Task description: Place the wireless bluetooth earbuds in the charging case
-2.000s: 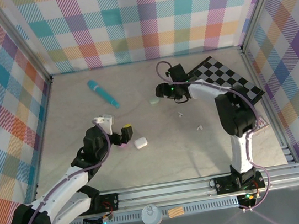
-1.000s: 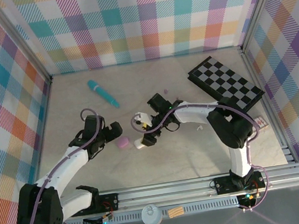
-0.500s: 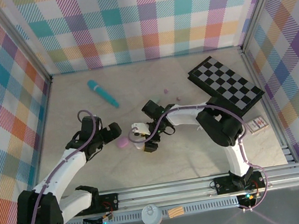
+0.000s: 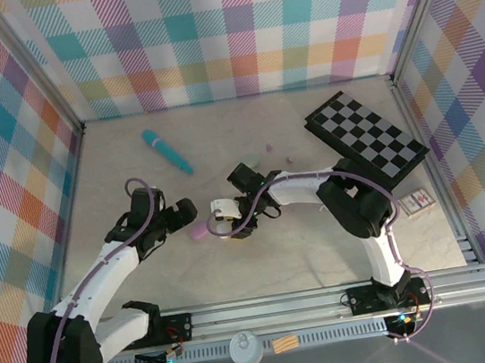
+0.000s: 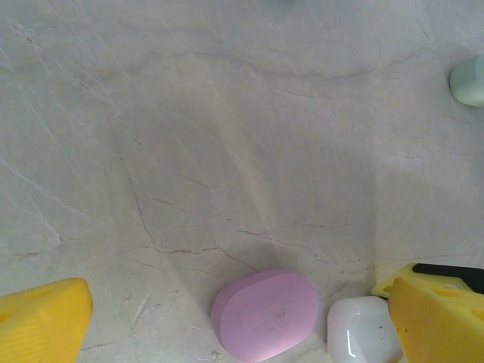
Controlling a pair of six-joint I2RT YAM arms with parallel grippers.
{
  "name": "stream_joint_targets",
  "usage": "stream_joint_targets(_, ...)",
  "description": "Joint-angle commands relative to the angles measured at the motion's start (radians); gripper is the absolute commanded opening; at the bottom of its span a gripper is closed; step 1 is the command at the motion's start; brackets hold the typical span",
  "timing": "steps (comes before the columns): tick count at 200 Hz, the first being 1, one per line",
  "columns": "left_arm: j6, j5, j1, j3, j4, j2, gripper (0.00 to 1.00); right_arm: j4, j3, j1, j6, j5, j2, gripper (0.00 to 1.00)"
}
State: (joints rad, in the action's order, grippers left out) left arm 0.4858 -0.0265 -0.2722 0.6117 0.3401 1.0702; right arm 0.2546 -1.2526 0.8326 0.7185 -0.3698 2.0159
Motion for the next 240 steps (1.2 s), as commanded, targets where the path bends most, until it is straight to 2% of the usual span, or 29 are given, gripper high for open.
stream_joint_targets(1, -0.018, -0.021, 0.011, 0.042, 0.033, -0.020, 1.00, -0.018, 0.042, 0.010, 0.002, 0.034, -0.028, 0.41)
stream_joint_targets(35, -0.048, -0.055, 0.011, 0.049, 0.005, -0.048, 1.00, -0.050, 0.084, 0.007, -0.013, 0.085, -0.104, 0.39)
stream_joint_targets(74, -0.066, -0.258, -0.009, 0.058, -0.128, -0.036, 1.00, -0.117, 0.160, -0.018, -0.027, 0.167, -0.256, 0.39)
stream_joint_targets(115, 0.043, -0.427, -0.104, 0.149, -0.153, 0.033, 0.98, -0.098, 0.192, -0.048, -0.001, 0.216, -0.435, 0.39)
stream_joint_targets(159, 0.197, -0.596, -0.147, 0.128, -0.350, 0.055, 0.74, -0.082, 0.191, -0.071, -0.012, 0.111, -0.588, 0.39)
stream_joint_targets(199, 0.231, -0.575, -0.210, 0.106, -0.539, 0.055, 0.64, -0.131, 0.193, -0.076, -0.050, 0.088, -0.626, 0.39)
stream_joint_targets(240, 0.240, -0.585, -0.231, 0.115, -0.563, 0.081, 0.46, -0.149, 0.203, -0.079, -0.063, 0.094, -0.632, 0.39)
